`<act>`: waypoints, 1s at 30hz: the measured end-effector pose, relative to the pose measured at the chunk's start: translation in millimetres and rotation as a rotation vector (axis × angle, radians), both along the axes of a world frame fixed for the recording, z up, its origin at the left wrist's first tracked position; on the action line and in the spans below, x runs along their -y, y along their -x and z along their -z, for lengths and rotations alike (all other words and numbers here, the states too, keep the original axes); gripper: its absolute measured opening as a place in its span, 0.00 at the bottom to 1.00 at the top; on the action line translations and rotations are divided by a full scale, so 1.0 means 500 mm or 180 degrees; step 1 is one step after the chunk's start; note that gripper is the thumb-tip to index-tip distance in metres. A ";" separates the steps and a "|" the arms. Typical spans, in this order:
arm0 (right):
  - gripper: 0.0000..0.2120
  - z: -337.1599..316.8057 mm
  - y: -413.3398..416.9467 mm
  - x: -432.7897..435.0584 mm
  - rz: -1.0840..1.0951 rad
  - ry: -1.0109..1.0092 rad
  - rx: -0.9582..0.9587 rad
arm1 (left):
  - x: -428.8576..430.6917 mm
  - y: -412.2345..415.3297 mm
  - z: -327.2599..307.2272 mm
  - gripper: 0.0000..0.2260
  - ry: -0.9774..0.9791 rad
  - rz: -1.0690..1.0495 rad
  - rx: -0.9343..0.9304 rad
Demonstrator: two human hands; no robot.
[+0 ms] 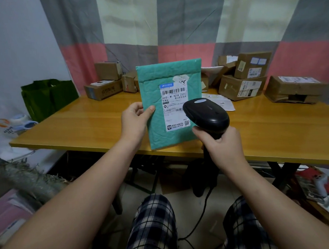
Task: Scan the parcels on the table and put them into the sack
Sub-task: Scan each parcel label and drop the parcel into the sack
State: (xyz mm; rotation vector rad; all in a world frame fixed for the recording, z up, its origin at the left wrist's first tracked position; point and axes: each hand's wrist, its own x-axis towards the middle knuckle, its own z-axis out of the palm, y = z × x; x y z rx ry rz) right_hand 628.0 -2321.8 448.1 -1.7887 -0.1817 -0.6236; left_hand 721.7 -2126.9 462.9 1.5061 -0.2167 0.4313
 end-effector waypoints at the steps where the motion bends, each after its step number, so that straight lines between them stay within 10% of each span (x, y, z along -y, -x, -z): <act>1: 0.07 0.000 -0.001 -0.009 -0.0083 -0.0027 0.0023 | -0.011 0.014 0.002 0.05 0.0025 -0.0029 0.0032; 20: 0.14 0.118 0.031 -0.564 -0.2479 0.0741 -0.0507 | -0.596 0.533 0.155 0.08 -0.0701 -0.3610 -0.0336; 30: 0.12 0.190 0.017 -0.629 -0.2378 0.1246 -0.0729 | -0.704 0.523 0.276 0.10 -0.2257 -0.3118 -0.2152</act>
